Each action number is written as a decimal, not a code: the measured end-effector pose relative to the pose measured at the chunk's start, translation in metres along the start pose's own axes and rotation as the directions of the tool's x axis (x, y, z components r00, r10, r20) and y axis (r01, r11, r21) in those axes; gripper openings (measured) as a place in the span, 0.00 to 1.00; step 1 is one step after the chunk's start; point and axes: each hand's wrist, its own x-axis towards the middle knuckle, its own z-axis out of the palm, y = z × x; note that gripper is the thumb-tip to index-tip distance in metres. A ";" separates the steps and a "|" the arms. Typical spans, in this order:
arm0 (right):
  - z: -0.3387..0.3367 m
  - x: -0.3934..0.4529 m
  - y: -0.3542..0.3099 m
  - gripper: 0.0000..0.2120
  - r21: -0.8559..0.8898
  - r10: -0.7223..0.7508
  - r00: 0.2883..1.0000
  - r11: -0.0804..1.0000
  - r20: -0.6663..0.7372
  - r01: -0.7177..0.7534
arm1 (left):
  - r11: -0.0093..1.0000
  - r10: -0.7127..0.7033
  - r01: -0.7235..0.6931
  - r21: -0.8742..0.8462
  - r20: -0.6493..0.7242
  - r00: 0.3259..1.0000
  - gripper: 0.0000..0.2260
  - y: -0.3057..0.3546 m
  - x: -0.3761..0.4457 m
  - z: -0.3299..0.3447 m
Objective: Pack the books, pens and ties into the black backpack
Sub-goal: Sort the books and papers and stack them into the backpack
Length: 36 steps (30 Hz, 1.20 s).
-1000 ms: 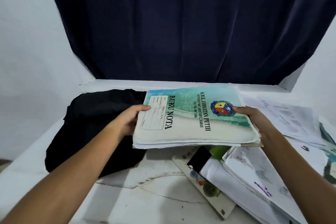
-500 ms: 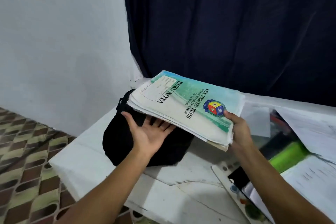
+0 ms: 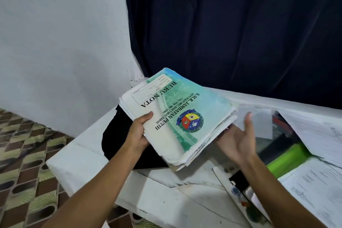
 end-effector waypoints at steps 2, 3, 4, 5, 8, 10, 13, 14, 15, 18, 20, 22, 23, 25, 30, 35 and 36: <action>-0.015 -0.001 -0.017 0.51 0.089 0.170 0.984 0.981 0.057 -0.174 | 0.997 -0.029 0.028 0.079 0.015 0.999 0.09 0.012 -0.002 -0.012; -0.020 0.000 -0.020 0.53 0.035 0.257 0.966 0.965 0.034 -0.259 | 0.992 -0.052 0.049 0.118 0.027 0.998 0.11 0.017 -0.004 -0.018; -0.023 0.003 -0.019 0.54 -0.039 0.328 0.945 0.944 0.002 -0.327 | 0.983 -0.080 0.073 0.166 0.036 0.996 0.17 0.020 -0.004 -0.025; -0.020 0.004 -0.017 0.54 -0.099 0.393 0.920 0.915 0.002 -0.391 | 0.970 -0.116 0.103 0.220 0.045 0.992 0.21 0.022 -0.004 -0.032; 0.001 0.007 -0.005 0.48 -0.320 0.495 0.869 0.822 -0.008 -0.471 | 0.911 -0.219 0.196 0.362 0.024 0.975 0.22 0.027 -0.008 -0.044; 0.013 0.010 0.005 0.38 -0.494 0.494 0.864 0.731 -0.094 -0.471 | 0.867 -0.267 0.247 0.433 -0.014 0.964 0.19 0.028 -0.009 -0.051; 0.026 0.011 0.021 0.20 -0.554 0.580 0.797 0.612 -0.170 -0.564 | 0.792 -0.308 0.319 0.520 -0.111 0.945 0.10 0.029 -0.007 -0.061; 0.026 0.012 0.025 0.19 -0.555 0.600 0.779 0.590 -0.184 -0.586 | 0.768 -0.324 0.343 0.541 -0.133 0.937 0.09 0.029 -0.006 -0.064; 0.027 0.014 0.028 0.19 -0.560 0.612 0.766 0.572 -0.196 -0.600 | 0.748 -0.337 0.360 0.557 -0.148 0.930 0.08 0.030 -0.005 -0.067; 0.025 0.021 0.038 0.18 -0.535 0.634 0.746 0.566 -0.205 -0.628 | 0.704 -0.351 0.388 0.595 -0.184 0.918 0.09 0.036 0.000 -0.075; 0.026 0.025 0.044 0.20 -0.520 0.638 0.739 0.564 -0.219 -0.641 | 0.667 -0.375 0.418 0.617 -0.207 0.904 0.08 0.040 0.004 -0.075; 0.023 0.030 0.050 0.24 -0.508 0.636 0.739 0.571 -0.222 -0.645 | 0.639 -0.384 0.437 0.632 -0.230 0.894 0.05 0.044 0.008 -0.074; 0.023 0.031 0.053 0.26 -0.504 0.638 0.739 0.575 -0.217 -0.644 | 0.625 -0.390 0.444 0.642 -0.236 0.890 0.05 0.045 0.010 -0.073; 0.020 0.036 0.059 0.28 -0.498 0.632 0.748 0.590 -0.205 -0.635 | 0.602 -0.404 0.448 0.661 -0.232 0.885 0.05 0.049 0.015 -0.076; 0.013 0.051 0.066 0.21 -0.448 0.594 0.782 0.656 -0.188 -0.607 | 0.060 0.007 0.227 0.972 -0.228 0.974 0.15 0.086 0.044 -0.077; 0.002 0.069 0.074 0.38 -0.483 0.583 0.794 0.652 -0.175 -0.585 | -0.353 0.169 -0.163 0.921 0.234 0.957 0.15 0.102 0.113 -0.041; 0.001 0.072 0.073 0.40 -0.516 0.579 0.795 0.633 -0.178 -0.577 | -0.377 0.121 -0.222 0.899 0.285 0.951 0.17 0.096 0.128 -0.036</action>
